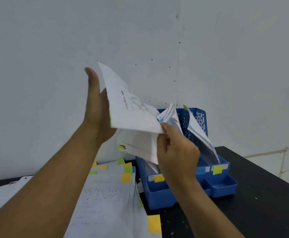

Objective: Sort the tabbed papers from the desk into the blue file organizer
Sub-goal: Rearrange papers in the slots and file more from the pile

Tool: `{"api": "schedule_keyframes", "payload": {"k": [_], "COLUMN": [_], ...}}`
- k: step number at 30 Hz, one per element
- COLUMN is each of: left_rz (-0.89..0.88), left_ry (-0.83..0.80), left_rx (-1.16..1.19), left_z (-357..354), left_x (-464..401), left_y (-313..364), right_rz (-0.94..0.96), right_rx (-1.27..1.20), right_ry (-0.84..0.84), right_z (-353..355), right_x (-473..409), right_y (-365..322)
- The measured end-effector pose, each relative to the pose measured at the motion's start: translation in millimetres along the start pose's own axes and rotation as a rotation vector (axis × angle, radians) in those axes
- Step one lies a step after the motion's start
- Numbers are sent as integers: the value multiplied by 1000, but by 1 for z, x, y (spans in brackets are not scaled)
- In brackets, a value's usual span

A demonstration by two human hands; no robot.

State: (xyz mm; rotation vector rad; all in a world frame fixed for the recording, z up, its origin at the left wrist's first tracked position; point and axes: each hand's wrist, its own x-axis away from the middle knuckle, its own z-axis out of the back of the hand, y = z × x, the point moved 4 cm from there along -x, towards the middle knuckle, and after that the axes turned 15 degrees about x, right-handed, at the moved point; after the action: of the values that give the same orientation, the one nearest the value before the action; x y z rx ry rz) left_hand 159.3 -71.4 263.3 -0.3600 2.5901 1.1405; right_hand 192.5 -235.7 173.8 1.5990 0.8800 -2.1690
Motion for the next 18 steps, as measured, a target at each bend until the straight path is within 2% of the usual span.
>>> {"api": "schedule_keyframes", "payload": {"k": [2,5,8,11,18], "left_rz": [-23,-58,-105,-28,57], "left_ry": [7,165,303,333,400], "left_rx": [-40,-252,-371,-468,-851], "left_z": [-8,-9,5,19,56], "left_x": [4,5,4,11,16], "left_y": [8,22,37,44,28], "right_rz": [68,159,143,131,177], "right_rx": [81,108,116,232,323], "right_ry": [63,94,-46,-218,-268], "right_z": [4,6,-1,-20,-33], "right_x": [-7,-3,13,34,72], "right_y": [3,4,16,38,70]}}
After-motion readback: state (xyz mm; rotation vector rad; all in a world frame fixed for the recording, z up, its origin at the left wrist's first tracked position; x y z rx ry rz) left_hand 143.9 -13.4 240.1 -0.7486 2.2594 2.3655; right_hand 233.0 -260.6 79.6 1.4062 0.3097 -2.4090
